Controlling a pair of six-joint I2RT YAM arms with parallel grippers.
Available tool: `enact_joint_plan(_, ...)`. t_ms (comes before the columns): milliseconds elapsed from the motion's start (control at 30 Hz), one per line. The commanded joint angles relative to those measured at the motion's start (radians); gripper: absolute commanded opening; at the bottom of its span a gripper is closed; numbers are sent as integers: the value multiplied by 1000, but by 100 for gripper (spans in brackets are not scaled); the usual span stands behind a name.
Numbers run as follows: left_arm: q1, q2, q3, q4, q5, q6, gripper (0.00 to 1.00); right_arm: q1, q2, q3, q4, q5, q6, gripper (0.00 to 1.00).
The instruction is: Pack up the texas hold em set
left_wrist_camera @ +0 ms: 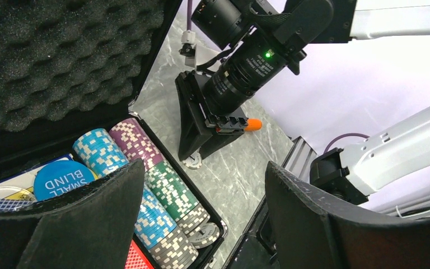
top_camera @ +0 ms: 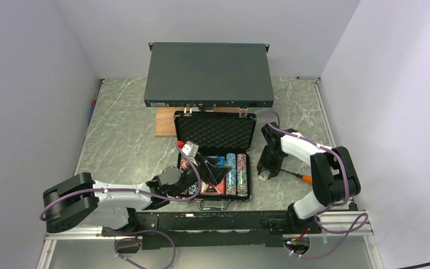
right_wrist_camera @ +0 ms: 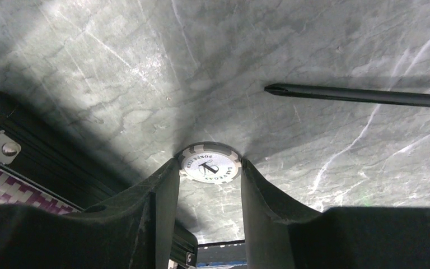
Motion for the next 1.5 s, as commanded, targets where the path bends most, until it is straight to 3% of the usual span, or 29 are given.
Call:
enact_joint_plan(0, 7, 21, 28, 12, -1, -3, 81, -4, -62, -30, 22, -56, 37, 20)
enact_joint_plan(400, 29, 101, 109, -48, 42, 2, 81, -67, -255, -14, -22, -128, 28, 12)
enact_joint_plan(567, 44, 212, 180, -10, 107, -21, 82, -72, -316, 50, -32, -225, 55, 6)
enact_joint_plan(833, 62, 378, 295, 21, 200, -65, 80, -73, -333, 90, 16, -369, 102, 6)
enact_joint_plan(1267, 62, 457, 316, 52, 117, -144, 72, -71, -316, 79, 72, -427, 130, 6)
enact_joint_plan(1400, 63, 361, 249, 5, 69, -95, 72, -70, -316, 76, 81, -391, 64, 11)
enact_joint_plan(1467, 64, 284, 212, -62, 38, -59, 73, -68, -337, 52, 122, -390, 18, 24)
